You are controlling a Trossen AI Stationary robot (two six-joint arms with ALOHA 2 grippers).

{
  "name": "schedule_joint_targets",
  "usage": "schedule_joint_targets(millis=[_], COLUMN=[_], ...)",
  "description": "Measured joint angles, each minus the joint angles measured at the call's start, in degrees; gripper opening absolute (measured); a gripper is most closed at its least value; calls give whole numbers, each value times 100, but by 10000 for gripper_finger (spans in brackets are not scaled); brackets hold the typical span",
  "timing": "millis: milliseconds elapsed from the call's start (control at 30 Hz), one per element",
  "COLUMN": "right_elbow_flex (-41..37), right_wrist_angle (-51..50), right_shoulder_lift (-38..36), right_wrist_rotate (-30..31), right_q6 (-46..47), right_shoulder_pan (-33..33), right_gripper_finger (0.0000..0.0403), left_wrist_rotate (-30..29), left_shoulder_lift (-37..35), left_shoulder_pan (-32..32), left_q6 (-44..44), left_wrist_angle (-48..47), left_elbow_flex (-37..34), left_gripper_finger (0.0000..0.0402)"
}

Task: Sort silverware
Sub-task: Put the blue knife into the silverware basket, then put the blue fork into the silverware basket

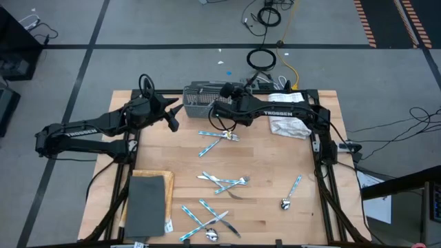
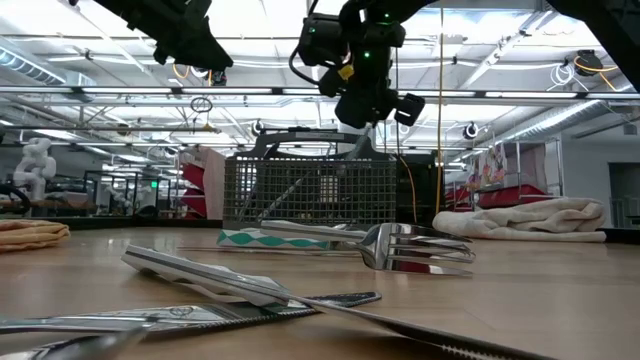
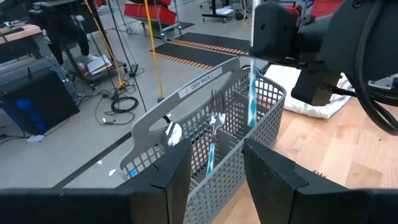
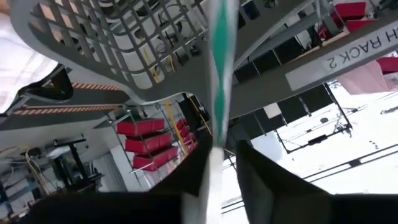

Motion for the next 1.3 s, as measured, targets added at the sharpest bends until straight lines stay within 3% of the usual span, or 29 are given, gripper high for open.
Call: schedule_joint_targets(millis=[233, 367, 467, 600, 767, 967, 1100, 1300], right_elbow_flex=[0, 0, 59, 531, 1735, 3384, 2831, 2761], right_wrist_angle=[96, 377, 505, 445, -287, -2043, -2154, -2857], right_shoulder_lift=[0, 0, -51, -161, -190, -222, -938, -1593], right_wrist_rotate=[35, 384, 655, 955, 1102, 1124, 1235, 1035], right_q6=[153, 502, 763, 1332, 2607, 4362, 4821, 6779], right_shoulder_pan=[2, 2, 19, 90, 302, 682, 984, 1510], right_gripper_finger=[138, 151, 152, 149, 151, 151, 151, 151], left_wrist_rotate=[0, 76, 459, 965, 1080, 1684, 1998, 2153], left_shoulder_lift=[0, 0, 0, 1, 145, 1152, 2132, 3457], left_shoulder_pan=[0, 0, 0, -1, -2, 0, -7, 0], left_q6=[0, -9, -17, -471, -907, -533, 52, 1022], left_wrist_angle=[1, 2, 2, 12, 31, -60, -497, -1197], left_elbow_flex=[0, 0, 0, 0, 7, 225, 834, 1713], left_gripper_finger=[151, 151, 151, 151, 151, 151, 151, 151])
